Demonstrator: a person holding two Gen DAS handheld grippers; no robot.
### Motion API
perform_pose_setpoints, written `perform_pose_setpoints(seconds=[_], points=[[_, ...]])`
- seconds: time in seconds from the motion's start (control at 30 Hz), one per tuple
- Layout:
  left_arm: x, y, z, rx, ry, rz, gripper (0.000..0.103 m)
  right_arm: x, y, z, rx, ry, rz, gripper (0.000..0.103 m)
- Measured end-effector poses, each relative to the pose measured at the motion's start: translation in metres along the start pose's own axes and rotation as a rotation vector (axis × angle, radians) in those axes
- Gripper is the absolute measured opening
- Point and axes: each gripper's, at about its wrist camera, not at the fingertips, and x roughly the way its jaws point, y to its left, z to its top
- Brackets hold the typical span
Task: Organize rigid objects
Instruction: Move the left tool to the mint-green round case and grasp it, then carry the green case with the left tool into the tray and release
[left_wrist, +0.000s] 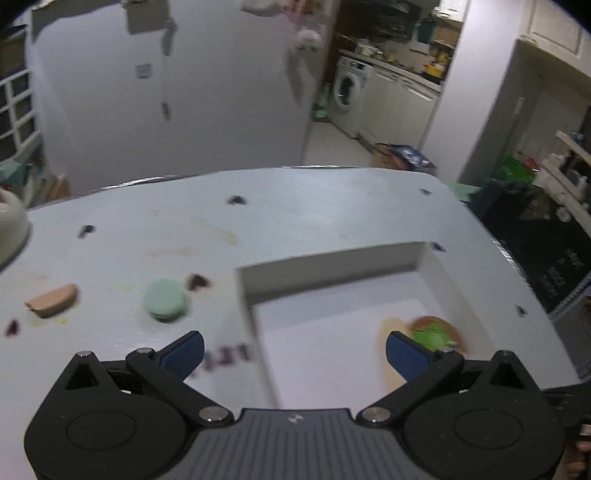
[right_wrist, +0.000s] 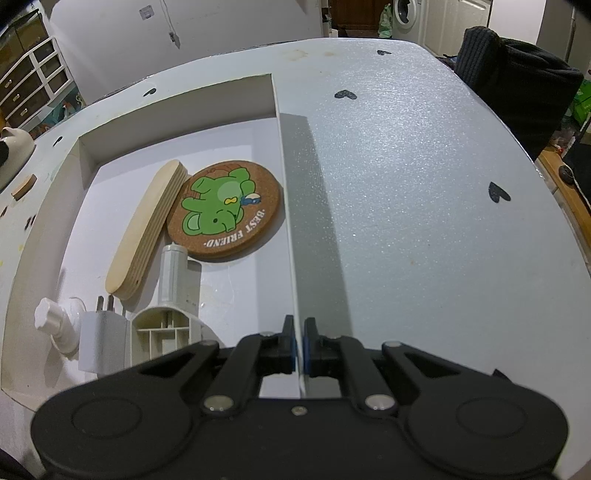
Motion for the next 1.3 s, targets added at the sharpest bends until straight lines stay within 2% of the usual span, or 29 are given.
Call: perform_pose_setpoints(seconds=[0.13,0.3,0.37,0.4,0.53,0.7,1.0,1.3], points=[[0.01,0.032,0.004,-0.021,-0.008,0.076,0.103,0.0,0.0,0.0,0.001,0.0,0.001,0.005],[0.031,0.066,0.006,-0.014,-0.034,0.132,0.103,0.0,0.0,0.0,0.002,0.0,0.0,0.005],[0.043,0.075,0.007,-0.005,-0.041,0.161,0.1,0.001,0.0,0.0,0.004,0.002,-0.001,0.005],[0.049,0.079,0.008,0.001,-0.035,0.168,0.096,0.001,0.0,0.0,0.005,0.004,-0.002,0.005],[0.075,0.091,0.008,0.015,-0.003,0.145,0.078,0.001,0.001,0.001,0.01,0.009,-0.006,0.006],[0.101,0.097,0.005,0.03,0.021,0.138,0.073,0.002,0.002,0.002,0.017,0.017,-0.015,0.006],[0.128,0.106,0.008,0.042,0.036,0.153,0.052,0.003,0.004,0.003,0.033,0.024,-0.03,0.008],[0.128,0.108,0.006,0.044,0.03,0.147,0.051,0.003,0.004,0.004,0.038,0.027,-0.035,0.008]])
